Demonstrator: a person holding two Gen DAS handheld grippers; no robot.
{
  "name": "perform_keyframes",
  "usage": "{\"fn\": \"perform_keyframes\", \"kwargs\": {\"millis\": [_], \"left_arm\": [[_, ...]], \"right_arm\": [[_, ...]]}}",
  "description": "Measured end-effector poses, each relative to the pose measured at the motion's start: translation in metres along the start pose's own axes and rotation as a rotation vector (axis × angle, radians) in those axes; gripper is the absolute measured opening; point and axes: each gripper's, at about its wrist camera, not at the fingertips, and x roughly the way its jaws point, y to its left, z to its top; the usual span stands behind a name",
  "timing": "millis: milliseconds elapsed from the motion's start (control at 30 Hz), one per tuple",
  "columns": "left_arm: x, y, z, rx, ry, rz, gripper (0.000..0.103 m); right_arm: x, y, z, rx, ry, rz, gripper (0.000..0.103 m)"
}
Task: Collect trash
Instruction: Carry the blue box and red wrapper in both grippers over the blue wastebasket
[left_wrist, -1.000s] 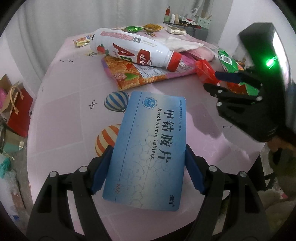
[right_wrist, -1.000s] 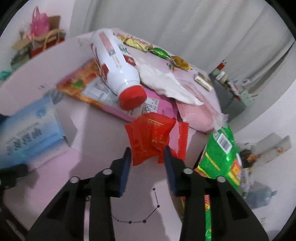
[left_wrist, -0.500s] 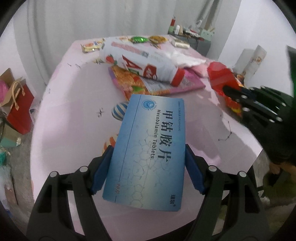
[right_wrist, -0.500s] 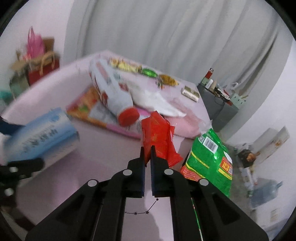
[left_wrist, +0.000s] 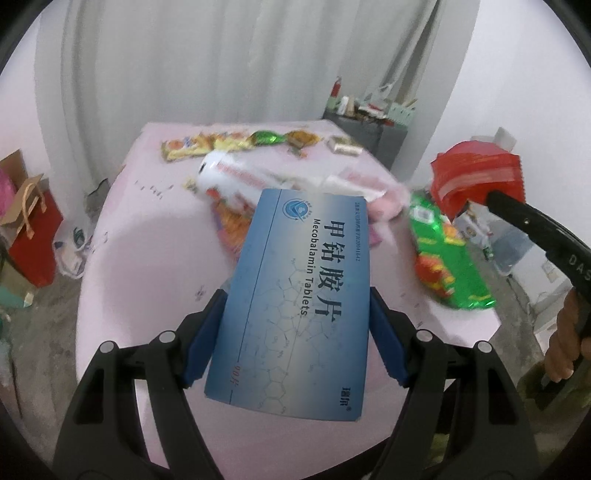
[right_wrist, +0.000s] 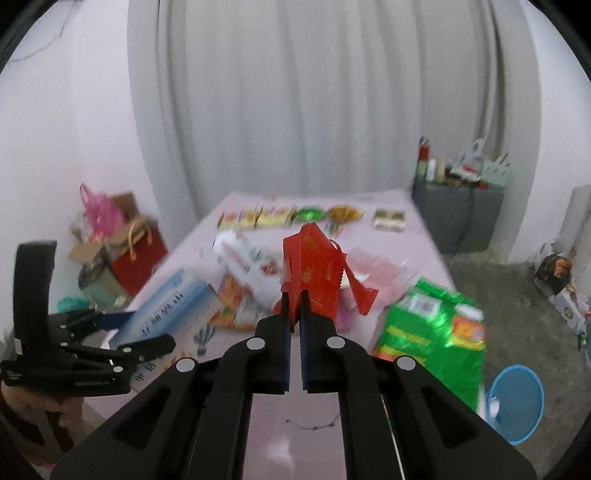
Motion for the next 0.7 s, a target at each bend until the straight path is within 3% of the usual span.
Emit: {"fn": "perform_keyframes", "kwargs": {"millis": [267, 700], "left_arm": [[0.004, -0.053, 0.027, 0.116, -0.034, -0.072, 0.07], [0.039, -0.183, 0.061, 0.307, 0.024, -0.272, 0.07]], "right_arm": [[-0.051, -0.049, 0.01, 0.103, -0.137, -0.109, 0.004], [-0.098, -0.169, -0.032, 0.373, -0.178, -0.251, 0.004]]}}
